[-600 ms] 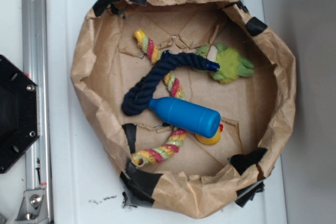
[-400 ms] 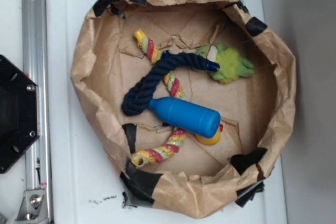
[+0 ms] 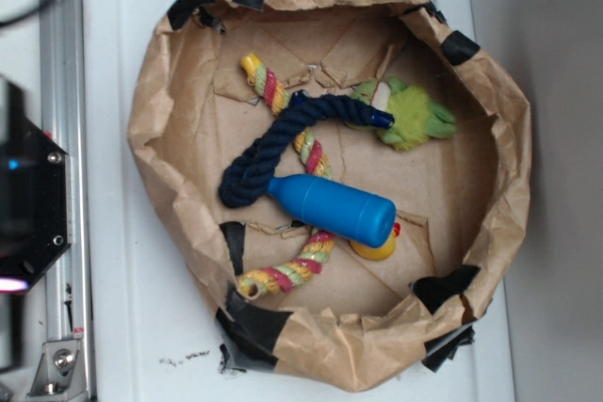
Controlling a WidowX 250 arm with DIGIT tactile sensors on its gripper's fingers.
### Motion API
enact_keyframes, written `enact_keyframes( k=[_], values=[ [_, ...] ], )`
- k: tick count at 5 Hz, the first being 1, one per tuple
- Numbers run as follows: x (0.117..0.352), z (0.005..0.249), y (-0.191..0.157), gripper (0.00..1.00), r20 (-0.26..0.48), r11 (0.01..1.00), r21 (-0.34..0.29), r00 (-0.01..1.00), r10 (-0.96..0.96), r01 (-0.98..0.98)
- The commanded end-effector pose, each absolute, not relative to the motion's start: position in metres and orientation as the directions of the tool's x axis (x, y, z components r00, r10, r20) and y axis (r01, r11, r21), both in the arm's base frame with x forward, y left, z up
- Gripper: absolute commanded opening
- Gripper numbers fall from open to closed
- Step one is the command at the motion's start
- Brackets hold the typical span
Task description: Grab the green animal.
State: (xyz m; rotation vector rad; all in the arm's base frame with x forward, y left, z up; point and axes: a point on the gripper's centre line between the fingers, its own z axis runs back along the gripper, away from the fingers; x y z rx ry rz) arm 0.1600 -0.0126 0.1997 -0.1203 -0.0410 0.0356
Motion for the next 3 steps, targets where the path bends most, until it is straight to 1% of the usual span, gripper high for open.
enact_keyframes(
  k=[1, 2, 3],
  values=[
    [0.244, 0.155, 0.022, 1.0, 0.272, 0.981, -0.189, 0.958, 0.094, -0.043],
    [0.279, 0.129, 0.036, 1.0, 0.274, 0.982, -0.187, 0.959, 0.07, -0.019],
    [0.302, 0.109, 0.052, 1.0, 0.384, 0.992, -0.105, 0.917, 0.111, -0.076]
  ],
)
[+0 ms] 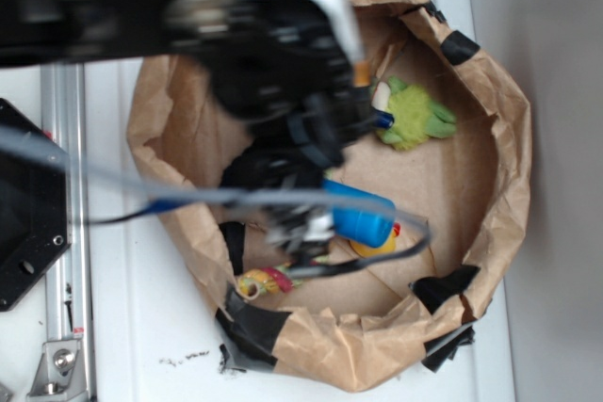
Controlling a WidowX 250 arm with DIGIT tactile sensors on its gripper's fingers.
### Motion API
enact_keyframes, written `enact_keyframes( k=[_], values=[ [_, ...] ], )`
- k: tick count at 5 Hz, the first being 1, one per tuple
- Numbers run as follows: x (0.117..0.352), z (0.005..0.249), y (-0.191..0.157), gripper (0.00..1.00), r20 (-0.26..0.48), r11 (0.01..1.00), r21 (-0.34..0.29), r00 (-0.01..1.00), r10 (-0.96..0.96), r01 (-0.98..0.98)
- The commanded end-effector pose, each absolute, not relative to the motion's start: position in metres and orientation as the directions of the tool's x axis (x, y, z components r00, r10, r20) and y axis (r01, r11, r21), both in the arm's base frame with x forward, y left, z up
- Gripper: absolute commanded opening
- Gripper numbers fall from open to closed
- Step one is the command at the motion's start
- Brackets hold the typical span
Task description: Grab the green animal.
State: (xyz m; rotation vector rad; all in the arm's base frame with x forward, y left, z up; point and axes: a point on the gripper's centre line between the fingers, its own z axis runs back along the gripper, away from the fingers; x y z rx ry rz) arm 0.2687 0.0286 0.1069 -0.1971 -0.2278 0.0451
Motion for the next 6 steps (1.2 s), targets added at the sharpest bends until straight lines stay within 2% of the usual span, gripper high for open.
enact_keyframes(
  k=[1, 2, 3, 4, 5, 6],
  values=[
    [0.319, 0.094, 0.065, 1.0, 0.391, 0.994, -0.057, 0.914, 0.11, -0.095],
    [0.331, 0.08, 0.079, 1.0, 0.367, 0.995, -0.031, 0.925, 0.101, -0.096],
    [0.335, 0.05, 0.081, 1.0, 0.274, 0.995, -0.066, 0.957, 0.091, -0.076],
    [0.332, 0.03, 0.068, 0.83, 0.21, 0.995, -0.099, 0.977, 0.028, -0.007],
    [0.325, 0.045, 0.059, 0.0, 0.078, 0.992, -0.103, 0.995, -0.069, 0.077],
    [0.318, 0.095, 0.052, 0.0, 0.188, 0.99, -0.105, 0.98, -0.073, 0.094]
  ],
)
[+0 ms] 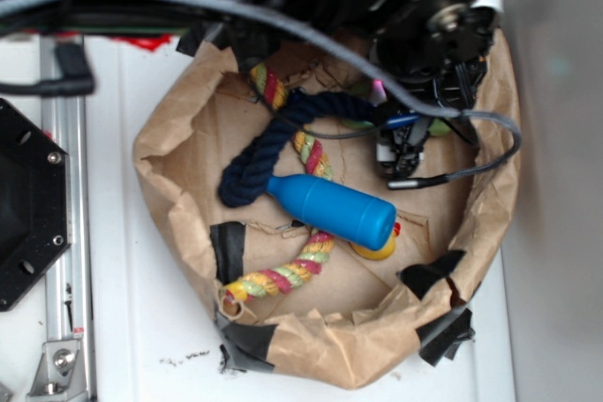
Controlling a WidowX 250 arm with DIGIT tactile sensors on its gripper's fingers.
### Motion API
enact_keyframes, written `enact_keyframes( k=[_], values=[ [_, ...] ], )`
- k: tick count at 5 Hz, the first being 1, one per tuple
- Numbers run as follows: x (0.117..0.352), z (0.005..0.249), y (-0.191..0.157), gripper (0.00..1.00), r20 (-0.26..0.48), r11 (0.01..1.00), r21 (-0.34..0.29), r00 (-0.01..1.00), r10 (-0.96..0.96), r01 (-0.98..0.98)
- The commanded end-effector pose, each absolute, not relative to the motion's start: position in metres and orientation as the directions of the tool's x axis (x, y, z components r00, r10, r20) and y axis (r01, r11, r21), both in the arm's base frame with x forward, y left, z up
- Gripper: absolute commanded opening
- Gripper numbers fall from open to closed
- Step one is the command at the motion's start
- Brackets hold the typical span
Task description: Grab the green animal.
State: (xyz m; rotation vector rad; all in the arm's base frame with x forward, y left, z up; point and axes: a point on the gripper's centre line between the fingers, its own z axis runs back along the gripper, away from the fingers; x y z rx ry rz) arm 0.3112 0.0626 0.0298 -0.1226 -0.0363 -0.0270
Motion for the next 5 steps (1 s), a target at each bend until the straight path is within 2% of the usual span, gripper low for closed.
enact_keyframes(
  k=[1, 2, 3, 5],
  values=[
    [0.3, 0.146, 0.04, 0.0, 0.278, 0.986, -0.162, 0.96, 0.009, 0.038],
    [0.285, 0.185, 0.032, 0.0, 0.234, 0.986, -0.165, 0.971, 0.041, -0.002],
    [0.277, 0.19, 0.025, 0.0, 0.224, 0.988, -0.154, 0.974, 0.047, -0.012],
    [0.275, 0.178, 0.022, 0.0, 0.221, 0.989, -0.138, 0.972, 0.08, -0.05]
  ],
)
